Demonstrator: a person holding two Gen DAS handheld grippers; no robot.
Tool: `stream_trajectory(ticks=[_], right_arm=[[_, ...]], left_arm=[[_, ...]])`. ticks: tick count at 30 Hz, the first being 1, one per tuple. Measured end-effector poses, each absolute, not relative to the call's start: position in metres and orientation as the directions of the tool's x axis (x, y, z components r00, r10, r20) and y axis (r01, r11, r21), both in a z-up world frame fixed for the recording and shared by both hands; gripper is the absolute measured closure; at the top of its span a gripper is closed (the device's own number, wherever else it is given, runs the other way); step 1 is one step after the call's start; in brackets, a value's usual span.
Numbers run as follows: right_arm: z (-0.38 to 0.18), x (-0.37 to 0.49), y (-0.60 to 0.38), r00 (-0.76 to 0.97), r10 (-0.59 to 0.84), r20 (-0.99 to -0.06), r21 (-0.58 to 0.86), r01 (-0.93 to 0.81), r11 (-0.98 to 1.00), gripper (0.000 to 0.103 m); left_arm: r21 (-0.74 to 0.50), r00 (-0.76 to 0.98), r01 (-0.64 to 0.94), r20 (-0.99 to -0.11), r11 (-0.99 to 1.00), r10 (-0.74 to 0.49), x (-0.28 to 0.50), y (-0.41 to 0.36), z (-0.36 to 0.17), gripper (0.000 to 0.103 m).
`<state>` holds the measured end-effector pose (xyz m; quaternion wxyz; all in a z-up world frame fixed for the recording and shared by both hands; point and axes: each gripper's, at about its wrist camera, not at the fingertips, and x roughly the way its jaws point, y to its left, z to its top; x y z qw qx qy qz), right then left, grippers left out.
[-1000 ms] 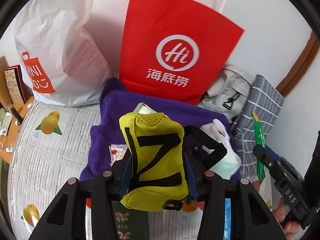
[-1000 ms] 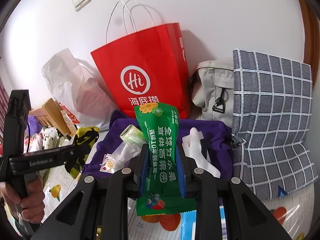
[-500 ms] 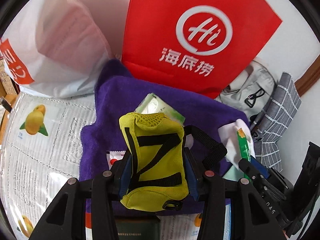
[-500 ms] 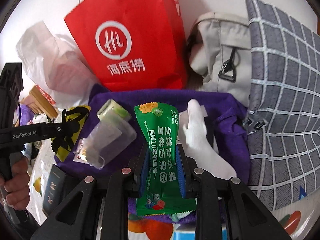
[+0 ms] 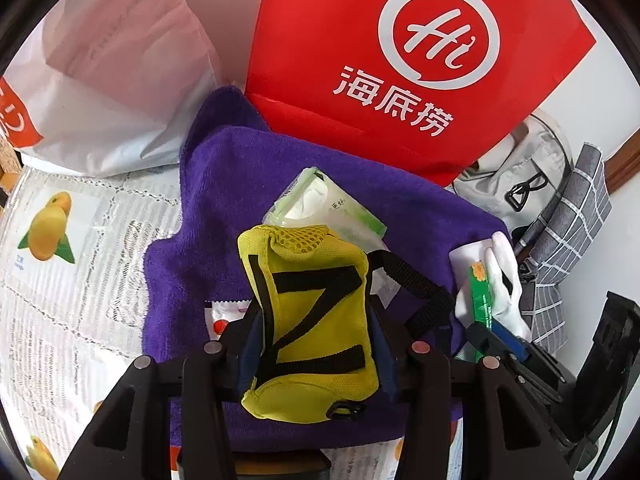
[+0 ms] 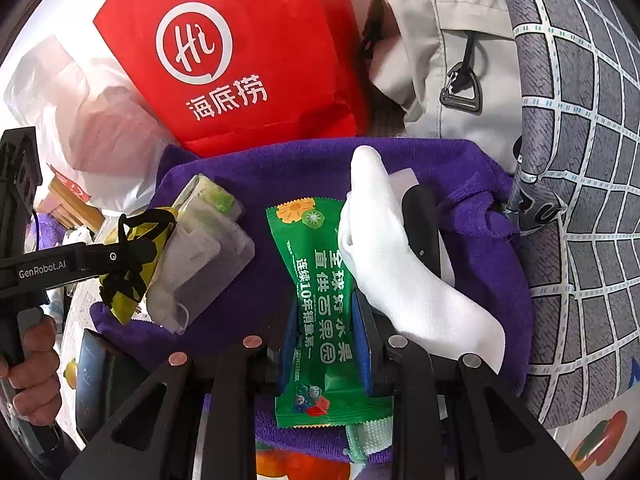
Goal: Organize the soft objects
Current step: 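Release the yellow pouch onto the towel with the left gripper while the right gripper releases the packet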
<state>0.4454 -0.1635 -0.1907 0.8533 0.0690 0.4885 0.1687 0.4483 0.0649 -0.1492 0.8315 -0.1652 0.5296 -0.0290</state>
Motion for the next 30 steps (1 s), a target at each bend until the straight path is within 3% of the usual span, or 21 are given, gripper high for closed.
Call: stream_trajectory(ticks=[7,11,18,22,30], right_arm=[[-0.190,0.444,-0.163,0.469,0.353,-0.810,0.274,-0.230,0.934,0.074],[-0.187,0.444,-0.160,0.464,0.364,-0.807,0.277,-0.246,0.929,0.065],[-0.175,0.441,-0.157,0.475,0.386,-0.791,0.286,-0.270,0.919,0.051],[-0.166,0.438,-0.156,0.490,0.399,-0.775,0.294,-0.278,0.914,0.048],[-0.147,0.429,-0.163,0.524,0.409,-0.747,0.307,-0.274,0.912,0.045]], left_arm=[[-0.312,0.428,-0.141,-0.875,0.940,-0.226,0.454,0.062,-0.158,0.051],[-0.296,0.432,-0.114,-0.874,0.948,-0.221,0.455,0.059,-0.155,0.048],[-0.280,0.456,-0.122,-0.868,0.952,-0.197,0.454,0.058,-0.145,0.032],[-0.308,0.500,-0.114,-0.839,0.945,-0.213,0.446,0.062,-0.132,0.014],[-0.266,0.529,-0.105,-0.831,0.958,-0.172,0.435,0.059,-0.113,0.014]])
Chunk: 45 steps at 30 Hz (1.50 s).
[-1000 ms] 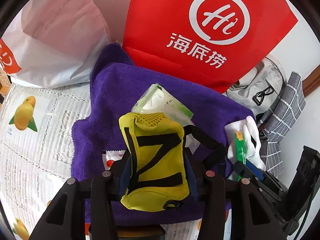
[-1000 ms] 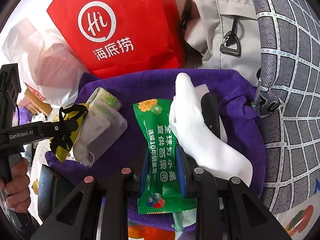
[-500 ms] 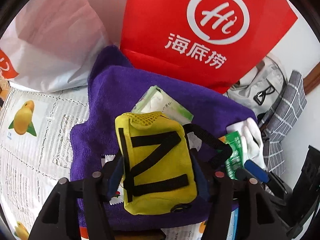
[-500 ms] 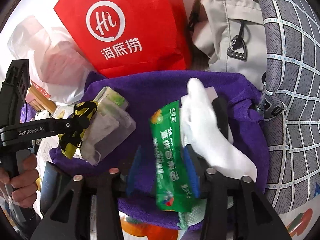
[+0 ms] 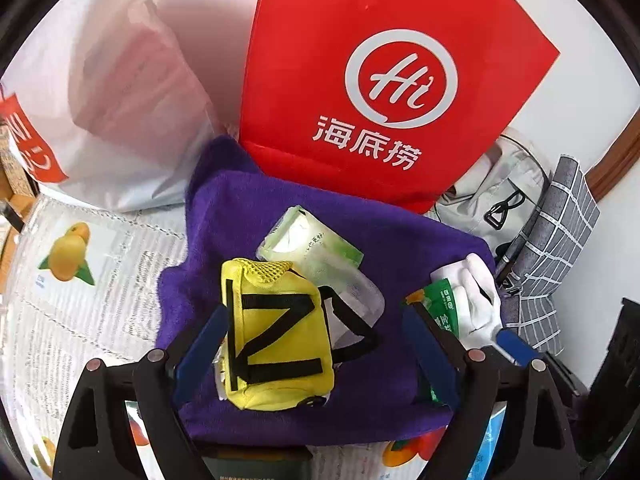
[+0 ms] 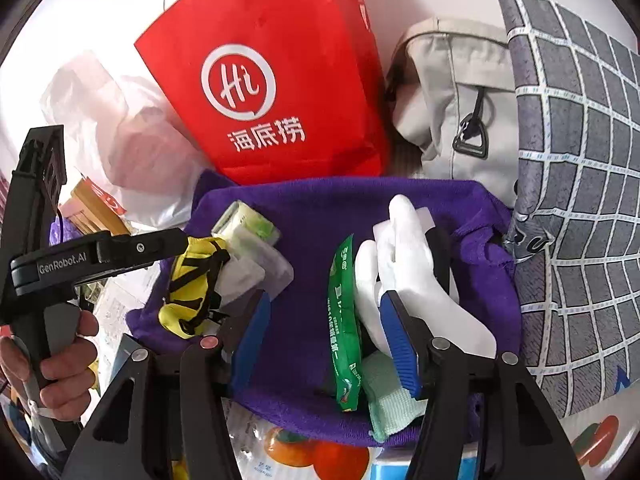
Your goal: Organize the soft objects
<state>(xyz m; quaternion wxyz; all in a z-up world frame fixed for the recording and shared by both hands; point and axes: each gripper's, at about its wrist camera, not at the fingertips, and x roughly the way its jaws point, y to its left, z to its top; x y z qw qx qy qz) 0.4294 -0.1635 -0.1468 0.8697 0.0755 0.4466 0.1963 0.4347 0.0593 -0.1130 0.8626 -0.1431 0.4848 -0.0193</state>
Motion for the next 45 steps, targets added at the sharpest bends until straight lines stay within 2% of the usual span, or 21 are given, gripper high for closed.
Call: stream_trajectory(ticks=[5,8,19,21,23,29,33,45], right_arm=[[-0.127,0.417,-0.167,0.554,0.373,-0.744,0.275,-0.255,0.927,0.044],[-0.113,0.401,-0.172,0.586,0.330,-0.740,0.242,-0.226,0.944,0.034],[-0.089,0.318,-0.193,0.583,0.238,-0.777,0.189,-0.145,0.971,0.030],[-0.084,0.297,-0.197,0.594,0.228,-0.772,0.188,-0.130,0.974,0.018],[-0.079,0.276,-0.196,0.611,0.203,-0.765,0.154,-0.134,0.979,0.011],[-0.060,0.212,-0.207,0.664,0.143,-0.734,0.102,-0.101,0.990,0.000],[-0.051,0.174,-0.212,0.667,0.094,-0.739,0.054,-0.081,0.995,0.000],[-0.040,0.077,-0.227,0.686,0.103,-0.720,0.090,-0.055,0.994,0.000]], left_arm=[[-0.224,0.536,-0.094,-0.833,0.970,-0.141,0.420,0.050,-0.100,0.014],[-0.193,0.544,-0.088,-0.831,0.977,-0.115,0.399,0.046,-0.090,0.014],[-0.148,0.589,-0.049,-0.803,0.988,-0.091,0.297,0.029,-0.046,0.014],[-0.134,0.599,-0.049,-0.797,0.990,-0.078,0.275,0.025,-0.040,0.014],[-0.129,0.612,-0.044,-0.787,0.991,-0.075,0.250,0.022,-0.034,0.014],[-0.098,0.640,-0.051,-0.767,0.994,-0.043,0.188,0.013,-0.021,0.014],[-0.066,0.672,-0.055,-0.741,0.996,-0.012,0.147,0.007,-0.013,0.013],[-0.028,0.705,-0.050,-0.709,0.998,0.016,0.057,-0.009,-0.004,0.013]])
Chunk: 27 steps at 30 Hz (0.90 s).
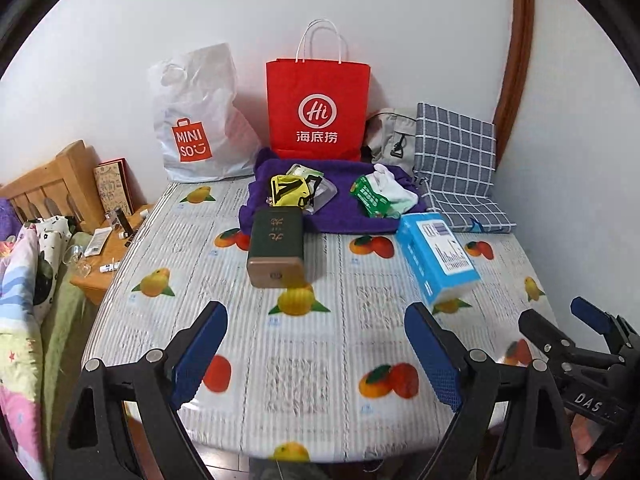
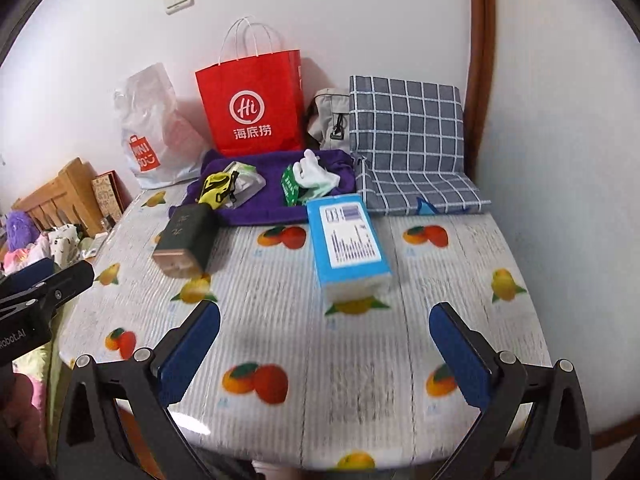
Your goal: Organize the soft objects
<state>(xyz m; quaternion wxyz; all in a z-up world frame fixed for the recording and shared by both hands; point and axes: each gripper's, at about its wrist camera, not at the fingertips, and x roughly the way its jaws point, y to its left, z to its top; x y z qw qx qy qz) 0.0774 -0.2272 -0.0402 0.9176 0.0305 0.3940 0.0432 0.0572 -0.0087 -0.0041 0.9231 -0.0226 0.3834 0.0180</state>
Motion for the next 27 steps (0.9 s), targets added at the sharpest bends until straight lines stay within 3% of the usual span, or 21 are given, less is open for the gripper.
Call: stream_trajectory(ticks=[27], right_arm=[[-0.026,0.019,-0.236,0.725,0.095,-0.682,0.091,-0.044,0.995,0.000]], left_arm=[[-0.025,0.748,-0.032,-0.663,0.999,0.008,0.008,-0.019,0.006,0.013]])
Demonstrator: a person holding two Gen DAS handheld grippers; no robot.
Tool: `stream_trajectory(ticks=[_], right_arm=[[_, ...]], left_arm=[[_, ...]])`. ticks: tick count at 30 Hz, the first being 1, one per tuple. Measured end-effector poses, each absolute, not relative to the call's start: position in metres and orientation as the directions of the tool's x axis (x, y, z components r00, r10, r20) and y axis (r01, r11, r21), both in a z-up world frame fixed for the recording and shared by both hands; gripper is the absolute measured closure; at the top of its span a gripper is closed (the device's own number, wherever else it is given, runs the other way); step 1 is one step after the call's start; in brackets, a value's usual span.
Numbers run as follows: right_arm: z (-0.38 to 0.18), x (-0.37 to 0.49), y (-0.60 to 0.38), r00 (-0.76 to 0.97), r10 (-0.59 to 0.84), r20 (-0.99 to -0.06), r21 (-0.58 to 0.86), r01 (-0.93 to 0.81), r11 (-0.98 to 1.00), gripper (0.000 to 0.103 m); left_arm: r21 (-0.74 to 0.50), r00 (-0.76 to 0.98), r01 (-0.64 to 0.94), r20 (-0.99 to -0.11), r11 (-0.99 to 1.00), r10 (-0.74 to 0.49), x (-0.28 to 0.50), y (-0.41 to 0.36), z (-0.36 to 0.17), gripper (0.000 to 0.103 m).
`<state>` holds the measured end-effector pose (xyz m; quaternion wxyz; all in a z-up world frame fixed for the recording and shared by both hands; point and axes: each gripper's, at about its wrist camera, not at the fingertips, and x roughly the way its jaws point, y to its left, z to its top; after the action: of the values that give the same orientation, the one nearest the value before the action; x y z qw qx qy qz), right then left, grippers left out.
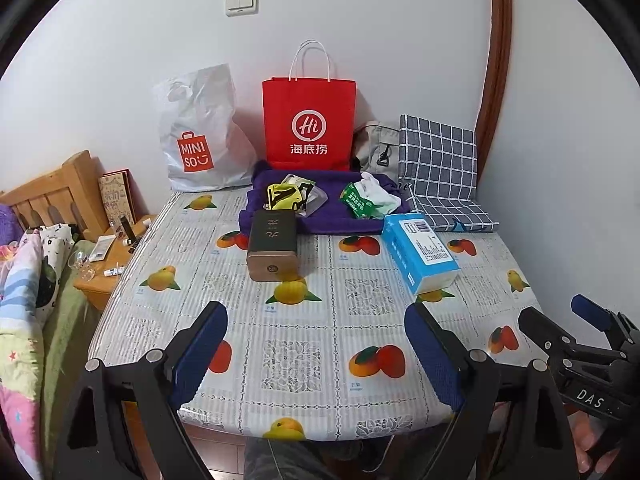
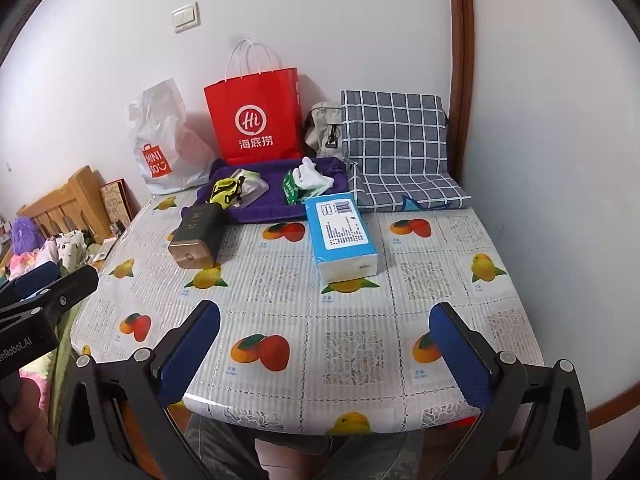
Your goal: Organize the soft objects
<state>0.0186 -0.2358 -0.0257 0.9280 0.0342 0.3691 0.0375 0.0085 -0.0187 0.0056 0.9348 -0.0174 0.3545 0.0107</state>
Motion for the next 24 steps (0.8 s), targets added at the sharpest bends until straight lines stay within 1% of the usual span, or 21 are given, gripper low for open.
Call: stream_trajectory(ticks=[24], right_arm=[[-0.0267,0.0175,-0.2343,0.727,0.089,-0.681,0.086,-0.041,0.995,0.000]], left_arm=[[-0.023,0.742,-0.037,-0.671,0.999,0.012,0.0091,-0.0153,0.0028,0.013]])
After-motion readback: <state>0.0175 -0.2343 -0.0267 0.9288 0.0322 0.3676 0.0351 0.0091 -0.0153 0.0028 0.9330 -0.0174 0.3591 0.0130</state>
